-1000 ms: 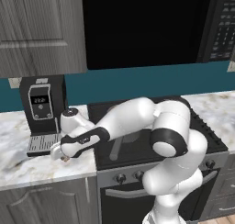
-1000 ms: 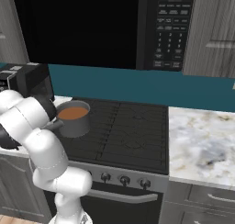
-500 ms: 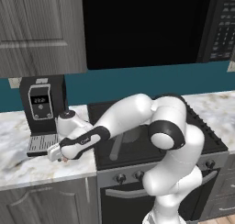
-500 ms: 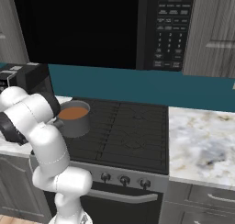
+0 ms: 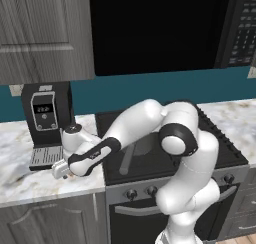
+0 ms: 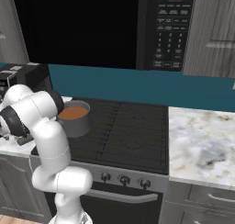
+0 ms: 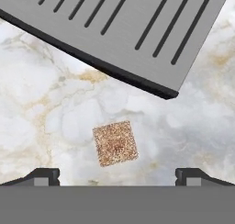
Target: Pick up the sugar cube(s) and place them in the saucepan with hot chocolate.
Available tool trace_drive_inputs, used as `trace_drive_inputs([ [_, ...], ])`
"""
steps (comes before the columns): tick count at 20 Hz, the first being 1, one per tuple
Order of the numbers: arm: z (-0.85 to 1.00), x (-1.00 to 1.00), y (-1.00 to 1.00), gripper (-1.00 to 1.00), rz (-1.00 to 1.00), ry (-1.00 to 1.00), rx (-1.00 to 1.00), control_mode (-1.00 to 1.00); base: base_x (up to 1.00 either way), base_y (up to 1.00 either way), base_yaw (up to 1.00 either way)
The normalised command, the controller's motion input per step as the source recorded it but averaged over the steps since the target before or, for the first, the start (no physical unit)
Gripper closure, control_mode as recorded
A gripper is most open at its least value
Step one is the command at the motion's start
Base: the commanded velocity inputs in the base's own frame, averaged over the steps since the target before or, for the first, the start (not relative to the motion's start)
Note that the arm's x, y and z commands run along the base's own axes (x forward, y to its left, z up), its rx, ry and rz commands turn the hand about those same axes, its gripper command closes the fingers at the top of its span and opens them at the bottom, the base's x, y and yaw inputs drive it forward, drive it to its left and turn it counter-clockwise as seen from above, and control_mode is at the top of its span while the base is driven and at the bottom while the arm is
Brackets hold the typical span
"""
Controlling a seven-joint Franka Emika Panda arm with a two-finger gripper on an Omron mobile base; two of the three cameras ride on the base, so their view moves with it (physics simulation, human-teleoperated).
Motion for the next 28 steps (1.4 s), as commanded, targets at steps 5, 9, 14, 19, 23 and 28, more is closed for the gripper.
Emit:
trace_drive_inputs([
  [5, 0.00, 0.10, 0.05, -1.00, 0.00, 0.00, 0.00, -1.00, 0.00, 0.00, 0.00],
  [9, 0.00, 0.15, 0.10, -1.00, 0.00, 0.00, 0.00, -1.00, 0.00, 0.00, 0.00],
  [14, -0.01, 0.09, 0.04, -1.00, -0.01, 0.00, 0.00, -1.00, 0.00, 0.00, 0.00],
  [19, -0.13, 0.00, 0.00, -1.00, -0.02, 0.00, 0.00, -1.00, 0.00, 0.00, 0.00],
  [23, -0.18, 0.00, 0.00, -1.00, -0.02, 0.00, 0.00, -1.00, 0.00, 0.00, 0.00],
  [28, -0.13, -0.01, 0.00, -1.00, -0.02, 0.00, 0.00, -1.00, 0.00, 0.00, 0.00],
])
